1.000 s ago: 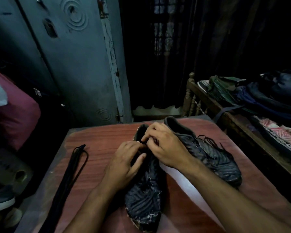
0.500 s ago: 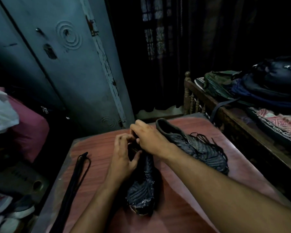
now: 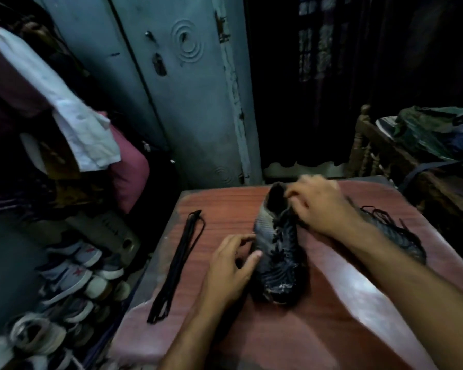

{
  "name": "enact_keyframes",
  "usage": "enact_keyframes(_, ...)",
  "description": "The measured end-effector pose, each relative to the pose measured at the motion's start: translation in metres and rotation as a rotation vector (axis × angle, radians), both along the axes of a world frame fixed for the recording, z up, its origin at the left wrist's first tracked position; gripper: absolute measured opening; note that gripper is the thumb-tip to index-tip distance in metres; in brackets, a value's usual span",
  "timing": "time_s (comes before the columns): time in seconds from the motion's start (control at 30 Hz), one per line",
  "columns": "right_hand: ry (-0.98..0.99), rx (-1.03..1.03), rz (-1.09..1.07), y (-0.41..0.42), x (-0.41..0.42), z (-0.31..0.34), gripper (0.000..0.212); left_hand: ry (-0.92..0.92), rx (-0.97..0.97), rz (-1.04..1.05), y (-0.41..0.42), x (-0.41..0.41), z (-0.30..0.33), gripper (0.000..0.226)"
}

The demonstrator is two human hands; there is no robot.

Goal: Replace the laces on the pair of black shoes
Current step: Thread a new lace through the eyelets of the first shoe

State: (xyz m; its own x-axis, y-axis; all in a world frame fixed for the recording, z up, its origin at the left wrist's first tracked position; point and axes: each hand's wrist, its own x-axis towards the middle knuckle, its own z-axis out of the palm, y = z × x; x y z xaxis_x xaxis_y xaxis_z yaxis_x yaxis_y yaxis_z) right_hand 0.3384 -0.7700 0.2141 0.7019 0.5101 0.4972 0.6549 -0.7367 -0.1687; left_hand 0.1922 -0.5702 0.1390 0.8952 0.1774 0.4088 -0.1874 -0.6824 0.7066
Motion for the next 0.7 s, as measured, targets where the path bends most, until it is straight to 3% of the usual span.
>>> enact_keyframes(0.07,0.046,0.06,-0.239,-0.036,-0.018,-0.014,0.034,0.074,0.075,-0.132,-0.012,-0.016,0.004,0.055)
enact_keyframes(0.13,0.314,-0.09,-0.428,-0.062,-0.032,-0.025,0.07,0.185,0.19,-0.215,-0.027,-0.022,-0.002,0.075)
enact_keyframes(0.17,0.415,-0.166,-0.448,-0.067,-0.039,-0.03,0.084,0.217,0.244,-0.213,-0.032,-0.022,-0.006,0.082)
enact_keyframes(0.23,0.411,-0.265,-0.42,-0.065,-0.054,-0.037,0.097,0.243,0.298,-0.18,-0.037,-0.019,-0.014,0.088)
enact_keyframes(0.33,0.325,-0.284,-0.329,-0.05,-0.073,-0.035,0.095,0.292,0.325,-0.15,-0.038,-0.01,-0.016,0.09)
enact_keyframes(0.53,0.389,-0.142,-0.202,-0.005,-0.099,-0.043,0.091,0.281,0.283,-0.102,-0.024,-0.013,-0.005,0.086)
enact_keyframes(0.63,0.439,0.012,-0.11,0.0,-0.104,-0.045,0.073,0.32,0.339,-0.084,-0.011,-0.017,0.002,0.09)
enact_keyframes(0.7,0.48,0.224,-0.053,-0.011,-0.104,-0.039,0.054,0.347,0.41,-0.068,-0.009,-0.016,0.008,0.094)
